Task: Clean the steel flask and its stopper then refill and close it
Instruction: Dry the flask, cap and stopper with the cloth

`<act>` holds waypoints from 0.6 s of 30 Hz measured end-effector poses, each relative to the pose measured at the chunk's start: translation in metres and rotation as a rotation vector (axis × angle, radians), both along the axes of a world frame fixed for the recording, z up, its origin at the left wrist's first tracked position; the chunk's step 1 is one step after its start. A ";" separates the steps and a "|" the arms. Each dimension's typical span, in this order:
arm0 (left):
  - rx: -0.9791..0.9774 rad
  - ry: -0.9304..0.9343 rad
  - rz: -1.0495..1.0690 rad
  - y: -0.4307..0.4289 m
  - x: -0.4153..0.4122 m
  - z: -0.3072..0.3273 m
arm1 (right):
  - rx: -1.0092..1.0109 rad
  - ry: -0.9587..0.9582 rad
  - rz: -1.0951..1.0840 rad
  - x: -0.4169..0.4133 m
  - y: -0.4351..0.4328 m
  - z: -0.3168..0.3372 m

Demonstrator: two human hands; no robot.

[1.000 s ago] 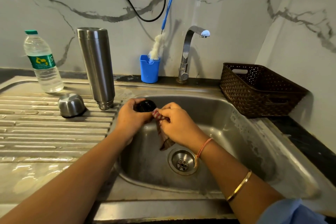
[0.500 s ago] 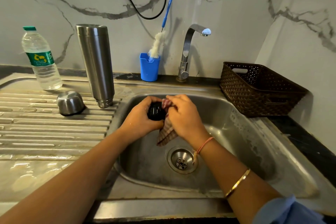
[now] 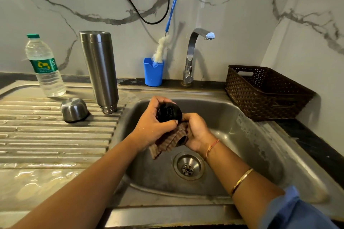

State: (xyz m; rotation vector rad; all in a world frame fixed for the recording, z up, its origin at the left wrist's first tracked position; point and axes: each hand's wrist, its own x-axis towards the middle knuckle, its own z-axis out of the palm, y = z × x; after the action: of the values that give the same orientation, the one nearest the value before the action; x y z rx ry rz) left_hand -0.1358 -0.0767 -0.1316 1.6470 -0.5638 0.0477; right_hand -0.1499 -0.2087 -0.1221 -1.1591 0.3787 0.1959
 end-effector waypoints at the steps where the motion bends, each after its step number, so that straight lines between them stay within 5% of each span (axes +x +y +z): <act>1: 0.030 -0.011 0.015 0.001 0.003 -0.002 | -0.024 -0.003 -0.022 0.001 0.000 -0.001; 7: 0.106 0.068 0.202 0.020 0.021 -0.016 | -0.102 -0.147 -0.178 -0.001 -0.012 0.012; 11: 0.091 0.048 0.260 0.015 0.021 -0.011 | -0.623 -0.537 -0.316 0.002 -0.015 0.017; 15: 0.312 0.100 0.247 0.015 0.020 -0.018 | -0.978 -0.367 -0.223 0.003 -0.020 0.004; 18: 0.240 -0.132 0.355 0.014 0.015 -0.008 | -0.990 -0.490 -0.286 0.000 -0.019 0.007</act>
State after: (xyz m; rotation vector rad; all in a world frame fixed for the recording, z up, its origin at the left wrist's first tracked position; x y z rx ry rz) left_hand -0.1212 -0.0625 -0.1396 1.9741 -0.3802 0.3629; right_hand -0.1496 -0.2282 -0.1154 -2.0361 0.1871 -0.5904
